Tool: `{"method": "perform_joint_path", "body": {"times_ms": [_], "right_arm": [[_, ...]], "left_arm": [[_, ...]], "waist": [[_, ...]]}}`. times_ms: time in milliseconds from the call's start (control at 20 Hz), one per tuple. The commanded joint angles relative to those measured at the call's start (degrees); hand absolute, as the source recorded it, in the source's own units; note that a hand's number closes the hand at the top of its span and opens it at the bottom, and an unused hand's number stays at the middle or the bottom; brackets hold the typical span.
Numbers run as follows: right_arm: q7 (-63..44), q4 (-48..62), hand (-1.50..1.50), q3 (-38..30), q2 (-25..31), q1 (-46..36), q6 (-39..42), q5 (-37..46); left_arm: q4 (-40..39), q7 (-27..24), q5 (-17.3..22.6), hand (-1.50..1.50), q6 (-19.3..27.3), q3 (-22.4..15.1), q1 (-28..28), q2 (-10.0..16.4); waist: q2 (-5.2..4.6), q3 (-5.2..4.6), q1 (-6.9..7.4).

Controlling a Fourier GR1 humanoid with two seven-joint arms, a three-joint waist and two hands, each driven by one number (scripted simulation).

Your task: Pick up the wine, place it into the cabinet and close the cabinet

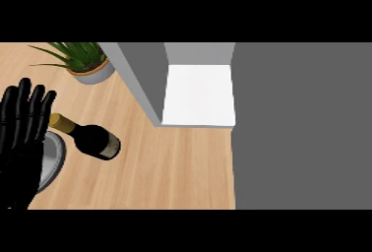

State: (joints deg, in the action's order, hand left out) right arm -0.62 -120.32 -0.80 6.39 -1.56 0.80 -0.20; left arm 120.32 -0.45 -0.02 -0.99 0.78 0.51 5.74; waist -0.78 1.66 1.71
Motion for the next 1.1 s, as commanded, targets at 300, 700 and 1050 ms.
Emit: {"method": "perform_joint_path", "body": {"times_ms": [300, 700, 1050], "right_arm": [[-1.9, -1.3, -1.5, 5.6, 1.8, 7.5, 10.9, -9.7], [-12.7, -14.2, -1.5, 3.4, 5.5, 12.1, 12.5, -17.4], [-20.0, -19.0, -1.5, 1.6, 5.0, 9.2, 9.5, -19.3]], "left_arm": [[-8.1, 5.5, -7.1, -1.5, 29.2, -1.6, -4.4, -5.6], [-18.1, 11.0, -14.8, -1.5, 50.9, -15.5, -18.1, -5.7], [-20.9, 21.4, -22.0, -1.5, 59.9, -21.2, -27.1, -5.7]], "waist": [[0.53, -1.77, -3.37], [0.8, -1.64, -2.91], [0.85, -1.63, -2.28]]}}
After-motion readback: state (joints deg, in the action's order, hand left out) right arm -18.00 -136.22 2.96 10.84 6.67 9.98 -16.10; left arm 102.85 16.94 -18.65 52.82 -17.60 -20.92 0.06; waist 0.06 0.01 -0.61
